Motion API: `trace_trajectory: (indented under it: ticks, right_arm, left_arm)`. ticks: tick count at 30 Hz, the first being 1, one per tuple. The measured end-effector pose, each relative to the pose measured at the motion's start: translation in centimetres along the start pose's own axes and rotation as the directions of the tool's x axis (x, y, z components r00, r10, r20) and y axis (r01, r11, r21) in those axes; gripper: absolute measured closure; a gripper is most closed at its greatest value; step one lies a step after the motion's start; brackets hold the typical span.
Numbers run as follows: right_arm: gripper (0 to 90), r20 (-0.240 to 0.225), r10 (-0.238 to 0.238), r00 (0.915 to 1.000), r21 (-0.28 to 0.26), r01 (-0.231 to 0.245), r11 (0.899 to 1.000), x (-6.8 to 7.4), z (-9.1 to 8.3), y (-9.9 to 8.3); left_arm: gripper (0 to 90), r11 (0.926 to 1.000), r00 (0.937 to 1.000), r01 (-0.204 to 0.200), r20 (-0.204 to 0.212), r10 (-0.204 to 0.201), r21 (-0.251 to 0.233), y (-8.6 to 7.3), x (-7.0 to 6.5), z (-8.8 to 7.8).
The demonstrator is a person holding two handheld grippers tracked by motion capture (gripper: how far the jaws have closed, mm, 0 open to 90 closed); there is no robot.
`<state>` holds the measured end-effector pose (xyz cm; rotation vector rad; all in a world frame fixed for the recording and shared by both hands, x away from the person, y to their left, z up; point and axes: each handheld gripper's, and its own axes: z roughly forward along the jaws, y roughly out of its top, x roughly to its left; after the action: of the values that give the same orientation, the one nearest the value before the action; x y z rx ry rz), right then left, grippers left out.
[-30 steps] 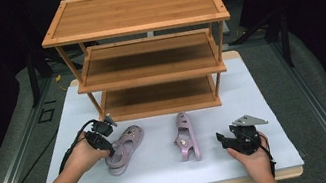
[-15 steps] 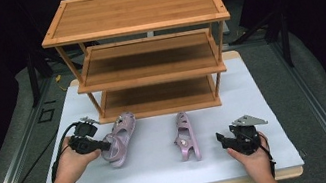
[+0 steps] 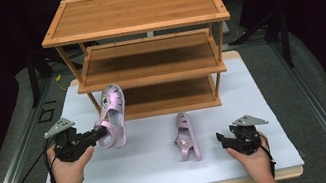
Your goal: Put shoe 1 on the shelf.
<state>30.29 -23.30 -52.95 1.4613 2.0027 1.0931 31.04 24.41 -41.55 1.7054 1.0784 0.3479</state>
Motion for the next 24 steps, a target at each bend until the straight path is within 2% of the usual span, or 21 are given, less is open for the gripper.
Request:
trace_trajectory:
  ticks: [4, 5, 7, 11, 18, 24]
  right_arm:
    - [38.4, 0.001, 0.003, 1.0000, 0.000, -0.003, 1.000, 0.0, 0.0, 0.0]
    - [38.5, -0.021, 0.004, 0.9998, 0.003, -0.004, 1.000, 0.0, 0.0, 0.0]
    - [38.4, 0.000, 0.003, 1.0000, 0.006, -0.003, 1.000, 0.0, -0.1, 0.0]
    - [38.4, -0.008, 0.002, 1.0000, 0.001, -0.002, 1.000, 0.0, 0.0, 0.0]
    - [38.4, -0.007, 0.003, 1.0000, 0.004, -0.003, 1.000, 0.0, 0.0, 0.0]
    - [38.4, -0.012, 0.004, 0.9999, 0.008, -0.004, 1.000, 0.0, 0.0, 0.0]
  left_arm:
    - [83.0, 0.9992, 1.0000, -0.007, 0.007, 0.007, -0.039, 0.5, -0.7, -0.4]
    - [83.0, 0.9984, 0.9998, -0.011, 0.013, 0.012, -0.055, 0.9, -1.1, -0.7]
    - [83.0, 0.9978, 0.9998, -0.016, 0.013, 0.017, -0.064, 1.3, -1.4, -0.8]
    - [83.0, 0.9970, 0.9997, -0.025, 0.007, 0.025, -0.073, 1.9, -1.6, -0.9]
    - [83.1, 0.9964, 1.0000, 0.002, 0.001, -0.002, -0.085, 2.9, -1.3, 0.3]
    - [83.1, 0.9965, 0.9992, 0.014, -0.035, -0.017, -0.083, 4.4, -0.8, 1.7]
